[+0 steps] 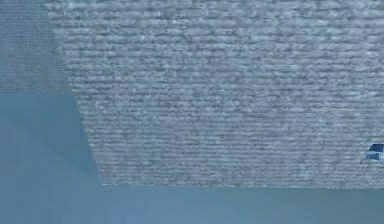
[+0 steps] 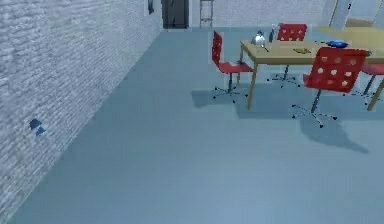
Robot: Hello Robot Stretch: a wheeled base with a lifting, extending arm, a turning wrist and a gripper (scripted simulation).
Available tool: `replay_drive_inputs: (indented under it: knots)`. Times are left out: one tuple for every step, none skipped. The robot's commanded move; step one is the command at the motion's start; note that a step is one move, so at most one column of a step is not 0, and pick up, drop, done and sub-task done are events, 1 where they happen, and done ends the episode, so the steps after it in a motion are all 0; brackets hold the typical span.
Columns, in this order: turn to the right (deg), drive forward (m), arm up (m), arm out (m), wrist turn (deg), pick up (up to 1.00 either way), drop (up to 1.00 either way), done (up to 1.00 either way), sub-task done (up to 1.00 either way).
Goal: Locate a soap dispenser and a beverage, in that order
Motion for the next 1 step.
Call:
replay_drive_inputs:
  knots:
    - [45.0, 0.00, 0.00, 0.00, 0.0, 0.00, 0.00, 0.00, 0.00]
